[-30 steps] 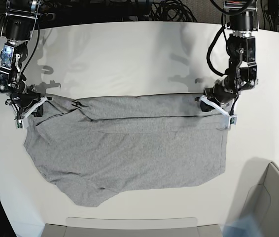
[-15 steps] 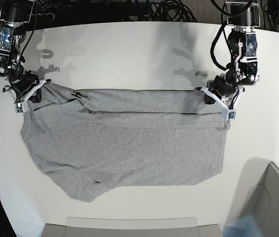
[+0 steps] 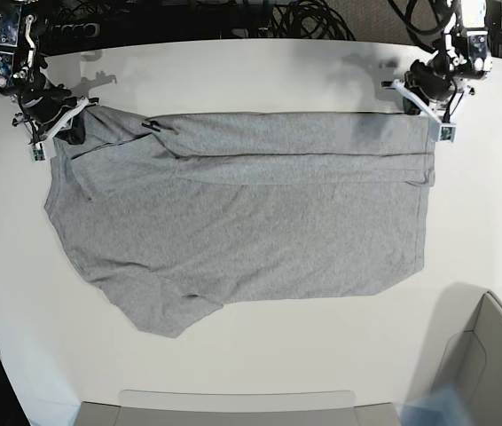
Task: Fold the T-shirt properly
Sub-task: 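Release the folded edge and raise both grippers back, then grasp the folded shirt edge with both grippers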
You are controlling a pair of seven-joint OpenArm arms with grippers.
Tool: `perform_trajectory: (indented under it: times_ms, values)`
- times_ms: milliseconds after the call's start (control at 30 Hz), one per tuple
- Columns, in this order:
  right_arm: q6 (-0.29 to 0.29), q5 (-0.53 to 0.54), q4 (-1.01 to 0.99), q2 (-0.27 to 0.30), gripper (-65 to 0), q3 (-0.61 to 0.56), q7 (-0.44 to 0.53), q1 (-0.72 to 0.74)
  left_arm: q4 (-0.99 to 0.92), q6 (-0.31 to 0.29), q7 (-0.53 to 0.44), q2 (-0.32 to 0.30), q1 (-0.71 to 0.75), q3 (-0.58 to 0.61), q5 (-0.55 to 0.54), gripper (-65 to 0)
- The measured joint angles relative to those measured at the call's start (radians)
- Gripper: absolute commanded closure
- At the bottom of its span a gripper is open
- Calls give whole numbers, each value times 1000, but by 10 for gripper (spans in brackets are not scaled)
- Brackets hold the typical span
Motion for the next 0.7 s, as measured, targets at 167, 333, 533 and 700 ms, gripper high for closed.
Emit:
perform_trajectory:
  times_ms: [167,333,533,700]
  values:
    - [5,23,42,23,0,1,10,-78,53,5,26,3,96,-71,8,0]
    - [9,-9,136,-4,0,40,-74,-120,175,15,33,40,113,-129,26,0]
    - [9,-25,157,-19,0,63,-100,-37,161,3,19,93,-197,19,19,0]
    - [9,-26,156,-26,0,63,-101,-12,57,15,24,95,-336,129,16,0]
